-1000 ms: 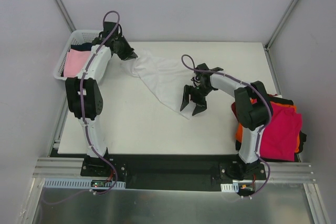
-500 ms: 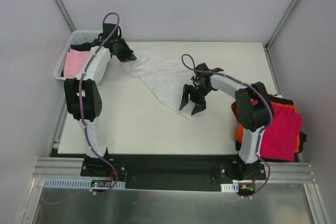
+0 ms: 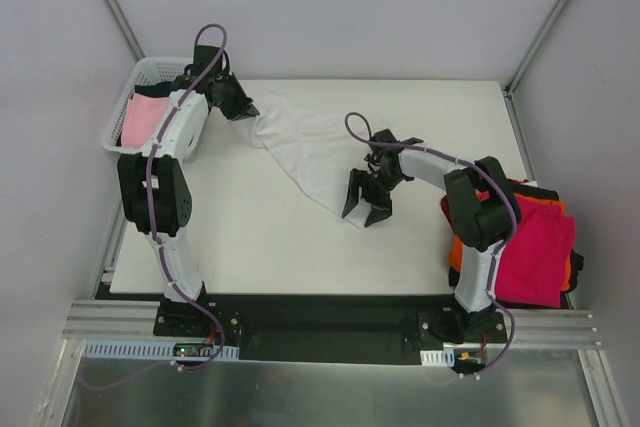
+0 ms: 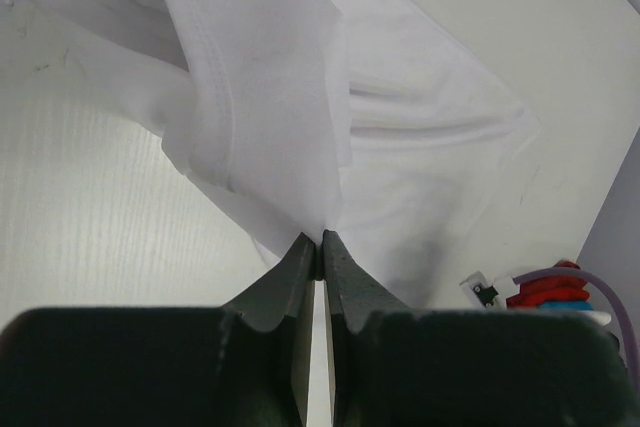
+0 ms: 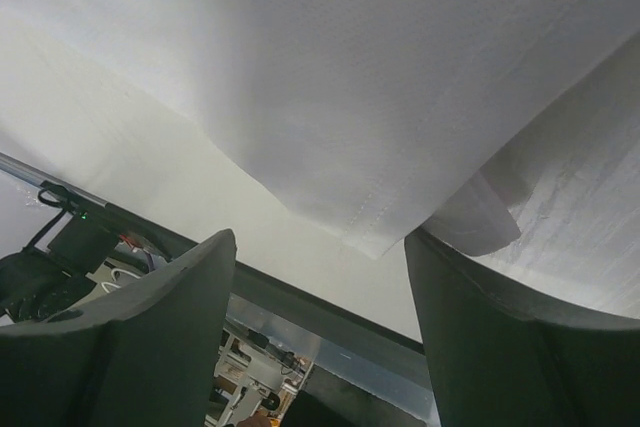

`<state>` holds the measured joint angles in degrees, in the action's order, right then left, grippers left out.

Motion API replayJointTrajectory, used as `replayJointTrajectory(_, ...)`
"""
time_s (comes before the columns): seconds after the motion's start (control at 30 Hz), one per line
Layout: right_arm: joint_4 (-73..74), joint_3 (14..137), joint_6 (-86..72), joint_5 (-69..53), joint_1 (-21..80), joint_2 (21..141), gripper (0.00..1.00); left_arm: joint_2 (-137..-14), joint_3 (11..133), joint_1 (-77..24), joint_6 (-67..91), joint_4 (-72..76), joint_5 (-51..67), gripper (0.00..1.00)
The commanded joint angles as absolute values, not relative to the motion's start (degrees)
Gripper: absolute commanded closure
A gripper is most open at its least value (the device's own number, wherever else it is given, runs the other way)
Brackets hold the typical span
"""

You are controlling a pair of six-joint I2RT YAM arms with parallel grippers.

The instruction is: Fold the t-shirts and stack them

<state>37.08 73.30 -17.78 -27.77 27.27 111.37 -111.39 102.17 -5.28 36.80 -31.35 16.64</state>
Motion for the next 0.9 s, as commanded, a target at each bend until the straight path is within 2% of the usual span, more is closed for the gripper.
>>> replayJointTrajectory(0.0, 35.9, 72.6, -19.1, -26.6, 27.3, 108.7, 0.28, -107.8, 101.8, -5.4, 35.5, -32.3, 17.3, 0.95)
replayJointTrajectory(0.3, 35.2, 73.0, -19.5, -26.4, 27.4, 108.7, 0.30, -107.1, 100.6, -5.4, 34.9, -32.7, 17.3, 0.94)
replayJointTrajectory(0.37, 35.3, 73.4, -19.4, -26.7, 27.3, 108.6, 0.39, -107.0, 100.5, -5.4, 34.9, -32.6, 17.2, 0.95)
replayJointTrajectory(0.4, 35.2, 73.7, -19.4, -27.2, 27.3, 108.5, 0.60, -106.9, 100.4, -5.4, 34.8, -32.7, 17.1, 0.95)
replayJointTrajectory(0.43, 35.3, 73.9, -19.3, -27.2, 27.3, 108.6, 0.72, -106.8, 100.4, -5.4, 34.8, -32.8, 17.1, 0.95)
replayJointTrajectory(0.5, 35.5, 73.9, -19.3, -27.1, 27.3, 108.5, 0.88, -106.8, 100.4, -5.4, 34.8, -32.7, 17.3, 0.95)
replayJointTrajectory(0.6, 35.6, 73.7, -19.2, -27.2, 27.3, 108.1, 0.96, -106.6, 100.2, -5.4, 34.8, -32.7, 17.1, 0.95)
replayJointTrajectory(0.7, 35.9, 73.5, -19.2, -27.0, 27.2, 106.9, 0.99, -106.0, 99.8, -5.4, 35.0, -32.9, 17.1, 0.95)
replayJointTrajectory(0.87, 38.9, 75.4, -19.2, -26.6, 26.6, 103.2, 0.99, -103.8, 99.0, -5.4, 35.2, -33.0, 17.0, 0.96)
